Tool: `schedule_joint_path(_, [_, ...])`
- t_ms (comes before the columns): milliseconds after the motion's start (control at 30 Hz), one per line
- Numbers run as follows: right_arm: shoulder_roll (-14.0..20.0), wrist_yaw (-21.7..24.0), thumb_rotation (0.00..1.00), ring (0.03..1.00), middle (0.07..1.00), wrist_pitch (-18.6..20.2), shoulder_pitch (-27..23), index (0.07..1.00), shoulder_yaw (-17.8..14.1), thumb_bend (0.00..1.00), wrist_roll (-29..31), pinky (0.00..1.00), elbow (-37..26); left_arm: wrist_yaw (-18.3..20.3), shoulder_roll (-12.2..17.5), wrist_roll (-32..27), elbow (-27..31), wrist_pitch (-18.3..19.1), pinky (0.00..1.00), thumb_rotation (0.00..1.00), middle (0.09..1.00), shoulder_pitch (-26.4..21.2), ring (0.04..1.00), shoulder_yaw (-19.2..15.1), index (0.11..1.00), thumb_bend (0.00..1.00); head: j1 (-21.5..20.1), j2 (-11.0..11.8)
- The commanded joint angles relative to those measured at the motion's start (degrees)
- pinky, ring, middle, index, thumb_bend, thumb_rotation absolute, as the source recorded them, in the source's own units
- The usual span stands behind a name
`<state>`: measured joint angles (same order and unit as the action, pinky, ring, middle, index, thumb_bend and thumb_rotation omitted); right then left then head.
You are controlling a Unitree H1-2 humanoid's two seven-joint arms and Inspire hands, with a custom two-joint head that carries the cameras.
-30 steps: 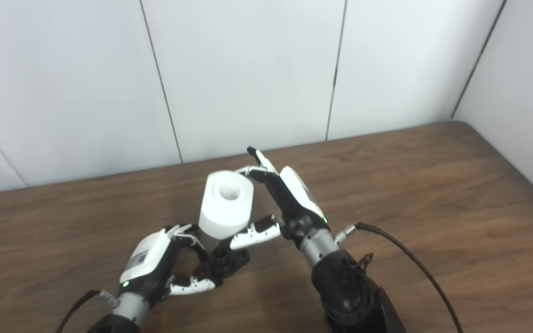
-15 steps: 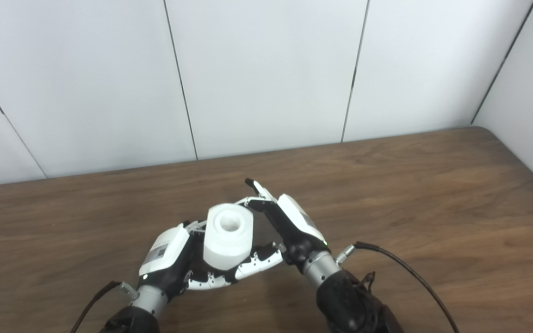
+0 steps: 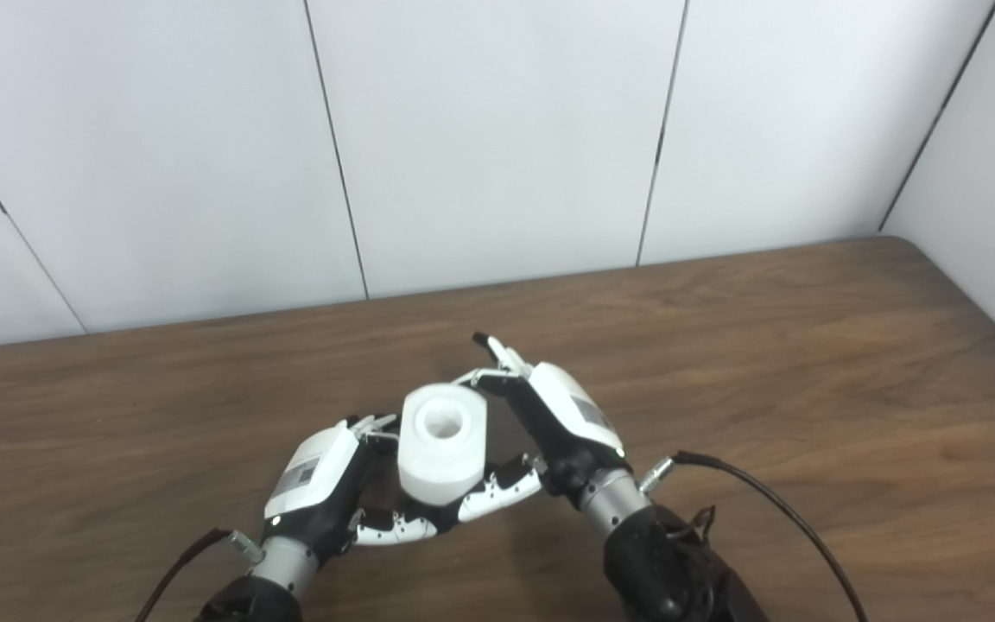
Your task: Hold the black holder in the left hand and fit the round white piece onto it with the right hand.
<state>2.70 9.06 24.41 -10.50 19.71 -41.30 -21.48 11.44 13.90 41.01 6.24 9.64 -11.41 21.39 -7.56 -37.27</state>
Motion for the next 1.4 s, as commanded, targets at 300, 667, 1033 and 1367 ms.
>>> schedule_joint_path(300, [0.6,-1.1,0.13,1.0,1.0,-2.7,-1.7,0.479,-1.0,0.51,-0.8,1.0,-1.6,0.0,-0.4,0.3,0.7,-0.7,1.0,0.04,0.891,0.0,0.925,0.7,0.481,0.52,0.2,-0.1])
schedule_joint_path(667, [1.2,-1.0,0.13,1.0,1.0,-2.8,-1.2,0.478,-0.9,0.51,-0.5,1.0,-1.2,-0.2,-0.4,0.7,0.6,-0.7,1.0,0.04,0.893,-0.1,0.927,0.9,0.481,0.52,0.7,-0.1])
schedule_joint_path(1033, [1.7,0.0,0.13,1.0,1.0,-3.1,0.1,0.478,0.4,0.51,0.3,1.0,-0.4,-0.1,-0.8,0.9,1.0,-0.1,1.0,0.04,0.893,0.1,0.927,0.9,0.481,0.52,1.4,-0.3])
schedule_joint_path(1367, [2.6,0.3,0.13,1.0,1.0,-3.7,0.9,0.478,1.8,0.51,-0.3,1.0,1.0,-0.3,-1.2,1.1,1.0,-0.1,1.0,0.04,0.894,0.1,0.93,1.1,0.481,0.52,1.7,-0.4])
